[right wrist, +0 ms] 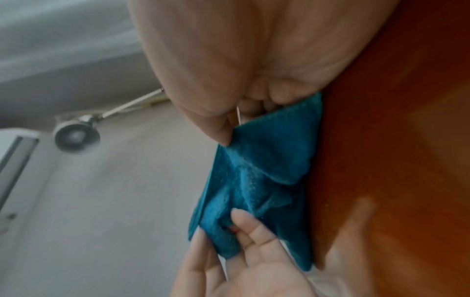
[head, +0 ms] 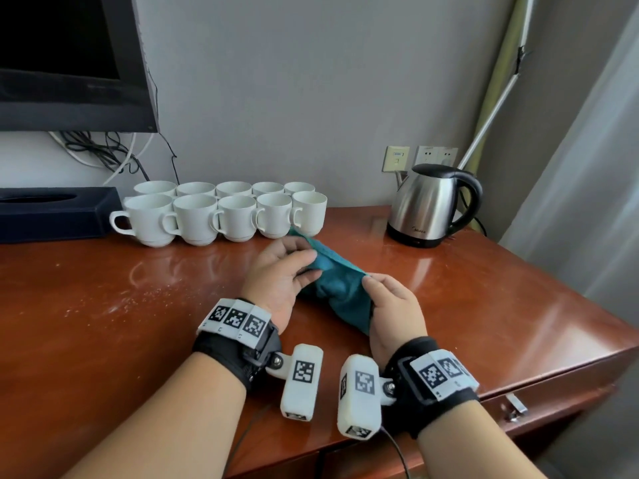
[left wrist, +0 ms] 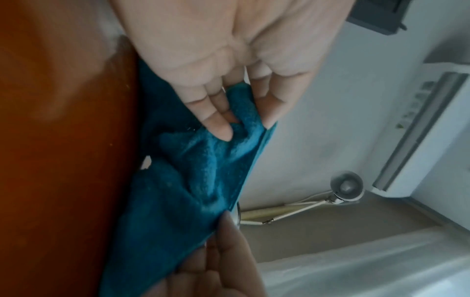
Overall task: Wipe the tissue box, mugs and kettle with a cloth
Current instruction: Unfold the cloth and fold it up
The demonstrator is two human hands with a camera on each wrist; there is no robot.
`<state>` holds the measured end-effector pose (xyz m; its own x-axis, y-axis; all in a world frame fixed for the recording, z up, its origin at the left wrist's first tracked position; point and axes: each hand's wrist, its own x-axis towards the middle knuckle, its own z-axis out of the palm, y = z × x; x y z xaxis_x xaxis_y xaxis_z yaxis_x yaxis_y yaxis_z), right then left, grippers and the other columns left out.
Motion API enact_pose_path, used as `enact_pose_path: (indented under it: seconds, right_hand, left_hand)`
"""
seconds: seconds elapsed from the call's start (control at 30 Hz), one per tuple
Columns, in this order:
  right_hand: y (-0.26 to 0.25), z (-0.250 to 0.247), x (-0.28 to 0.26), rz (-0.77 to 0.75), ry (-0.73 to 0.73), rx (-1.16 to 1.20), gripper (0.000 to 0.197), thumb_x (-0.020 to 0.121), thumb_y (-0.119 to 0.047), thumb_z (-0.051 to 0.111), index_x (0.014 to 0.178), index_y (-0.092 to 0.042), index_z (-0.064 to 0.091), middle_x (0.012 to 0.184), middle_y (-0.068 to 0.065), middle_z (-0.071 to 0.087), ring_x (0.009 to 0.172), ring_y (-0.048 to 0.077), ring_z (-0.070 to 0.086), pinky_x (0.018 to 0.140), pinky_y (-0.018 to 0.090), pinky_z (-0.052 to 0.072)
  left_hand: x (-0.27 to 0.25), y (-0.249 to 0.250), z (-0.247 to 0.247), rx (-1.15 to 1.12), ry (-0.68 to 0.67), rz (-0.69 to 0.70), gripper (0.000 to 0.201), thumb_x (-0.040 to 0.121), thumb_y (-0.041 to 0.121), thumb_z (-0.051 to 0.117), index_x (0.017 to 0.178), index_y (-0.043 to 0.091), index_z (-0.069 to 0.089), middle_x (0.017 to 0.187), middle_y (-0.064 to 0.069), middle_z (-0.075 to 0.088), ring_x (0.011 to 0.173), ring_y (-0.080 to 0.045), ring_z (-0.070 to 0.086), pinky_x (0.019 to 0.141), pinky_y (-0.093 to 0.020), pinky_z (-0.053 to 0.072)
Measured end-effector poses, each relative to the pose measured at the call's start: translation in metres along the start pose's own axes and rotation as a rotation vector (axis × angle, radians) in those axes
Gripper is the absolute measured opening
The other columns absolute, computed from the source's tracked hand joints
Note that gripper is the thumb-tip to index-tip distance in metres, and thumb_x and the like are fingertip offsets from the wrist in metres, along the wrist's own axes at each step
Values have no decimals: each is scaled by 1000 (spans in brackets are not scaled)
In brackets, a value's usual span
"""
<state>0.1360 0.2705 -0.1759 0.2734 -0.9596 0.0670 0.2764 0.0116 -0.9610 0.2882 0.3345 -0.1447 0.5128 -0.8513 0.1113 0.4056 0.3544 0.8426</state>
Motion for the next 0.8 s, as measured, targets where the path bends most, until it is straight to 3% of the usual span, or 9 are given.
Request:
enact_pose_path:
  seconds: [0.07,0.17,0.23,0.3,0.37,0.47,0.63,0.73,0.8]
  right_hand:
    - [-11,-6,2,57,-37,-48,22,98,-16,66,77,-19,73,95,25,72,86,36,68,86,57,56]
    - [-45,-17,9,68,-134,-216,15,93,-12,75,78,-17,74,85,20,71,75,33,65,74,54,53]
    - [-73,-23,13,94,-248,-222,8,88,-1,75,94,-6,73,94,24,73,81,37,68,80,53,55]
    - [-98,-27,19,100,-367,-329,25,84,6,76,108,-2,72,105,26,74,89,41,71,89,53,56]
    - [-123,-28,25,30,-458,-672,34,78,1,79,109,-13,78,104,16,78,96,37,74,93,48,59]
    - [-152,-26,27,-65,-456,-1066,29,79,-4,80,98,-26,81,91,1,80,91,24,76,89,40,62]
    - [-164,-27,31,-110,-237,-811,23,87,-3,77,73,-20,71,72,5,72,76,29,69,86,54,62]
    - [-165,-21,24,-129,-140,-560,21,95,-6,69,79,-17,61,77,7,67,76,26,67,78,48,60]
    - [-169,-18,17,-122,-137,-388,18,99,-4,64,85,-14,58,75,7,66,64,20,68,62,37,61]
  left_hand:
    - [0,7,0,61,50,-11,20,97,-6,60,92,14,62,96,-10,69,91,-22,67,75,-29,59]
    - [11,32,4,114,113,-6,24,95,-6,64,106,15,62,106,-14,70,86,-20,70,69,-30,59]
    - [19,56,10,166,110,12,36,95,-5,66,125,14,59,113,-16,68,89,-21,70,71,-31,59]
    - [25,78,17,217,80,23,49,95,-6,65,139,11,52,117,-14,67,92,-21,69,73,-31,59]
    - [28,93,21,301,23,23,56,95,-7,66,145,7,47,119,-11,67,95,-20,69,69,-28,60]
    - [32,112,16,520,-37,31,48,93,-5,70,138,4,57,128,-17,67,96,-17,68,63,-20,57]
    - [35,131,8,712,-1,126,25,87,4,80,104,16,66,108,-12,74,83,-11,65,65,-18,49]
    - [33,138,10,702,37,172,25,86,7,82,103,16,66,105,-7,75,82,-11,69,66,-16,50]
    - [31,141,14,659,20,181,32,88,5,80,115,14,65,114,-10,75,90,-14,72,74,-22,53]
